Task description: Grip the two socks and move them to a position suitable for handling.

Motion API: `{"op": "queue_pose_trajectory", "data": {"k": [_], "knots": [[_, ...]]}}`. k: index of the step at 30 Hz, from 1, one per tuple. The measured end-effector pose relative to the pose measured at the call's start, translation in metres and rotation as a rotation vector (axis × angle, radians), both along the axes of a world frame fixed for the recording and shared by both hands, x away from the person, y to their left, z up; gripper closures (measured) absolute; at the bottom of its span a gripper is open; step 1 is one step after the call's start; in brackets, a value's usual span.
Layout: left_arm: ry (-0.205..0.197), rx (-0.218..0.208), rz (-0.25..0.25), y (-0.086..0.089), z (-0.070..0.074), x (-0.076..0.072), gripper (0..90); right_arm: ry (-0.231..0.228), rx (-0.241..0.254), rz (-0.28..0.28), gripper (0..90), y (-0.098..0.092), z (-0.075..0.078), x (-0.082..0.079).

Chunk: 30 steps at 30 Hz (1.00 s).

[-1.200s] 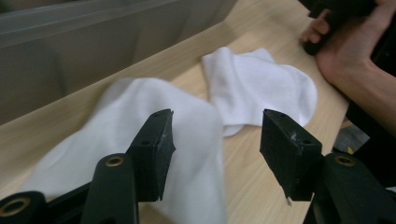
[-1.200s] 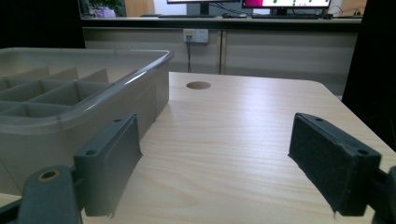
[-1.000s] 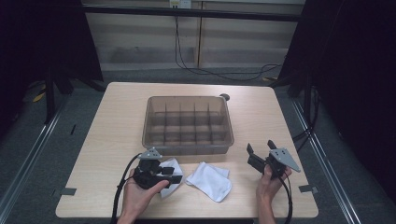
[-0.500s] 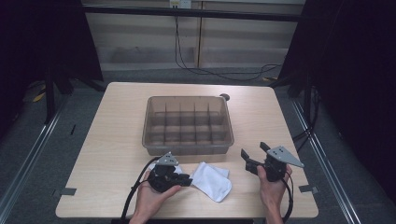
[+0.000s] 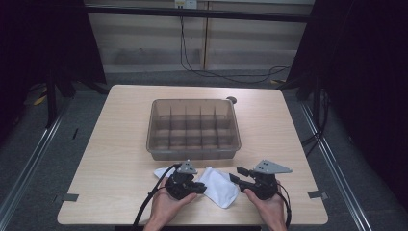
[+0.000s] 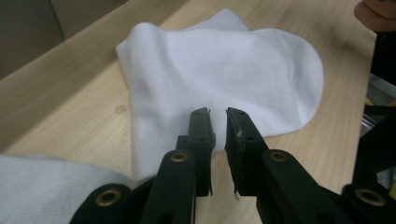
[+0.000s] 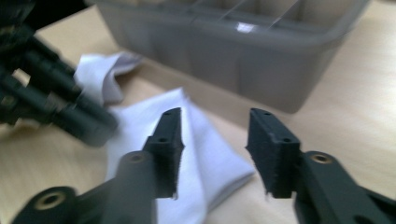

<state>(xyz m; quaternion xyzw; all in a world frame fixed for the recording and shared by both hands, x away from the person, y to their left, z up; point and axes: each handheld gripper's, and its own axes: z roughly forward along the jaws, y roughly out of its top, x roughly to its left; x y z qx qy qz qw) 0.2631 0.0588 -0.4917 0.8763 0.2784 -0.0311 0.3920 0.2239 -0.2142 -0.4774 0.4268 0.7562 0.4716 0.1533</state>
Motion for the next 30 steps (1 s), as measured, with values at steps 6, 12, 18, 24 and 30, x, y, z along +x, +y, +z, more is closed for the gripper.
{"op": "queue_pose_trajectory", "data": {"k": [6, 12, 18, 24, 30], "knots": [[0.008, 0.0, -0.01, -0.001, -0.005, 0.0, 79.2, 0.063, -0.025, 0.083, 60.4, 0.014, -0.01, 0.003], [0.016, -0.006, -0.008, -0.001, -0.006, 0.0, 78.9, 0.12, -0.066, 0.111, 69.1, 0.022, -0.021, 0.007], [0.008, 0.0, -0.008, -0.001, -0.006, 0.0, 83.4, 0.16, -0.066, 0.141, 85.7, 0.025, -0.026, 0.009], [0.004, 0.012, -0.02, -0.001, -0.006, -0.002, 88.4, 0.134, -0.012, 0.162, 87.6, 0.028, -0.015, 0.007], [-0.003, -0.056, -0.047, 0.001, 0.001, -0.009, 74.1, 0.091, 0.034, 0.17, 87.8, 0.036, 0.001, 0.01]]}}
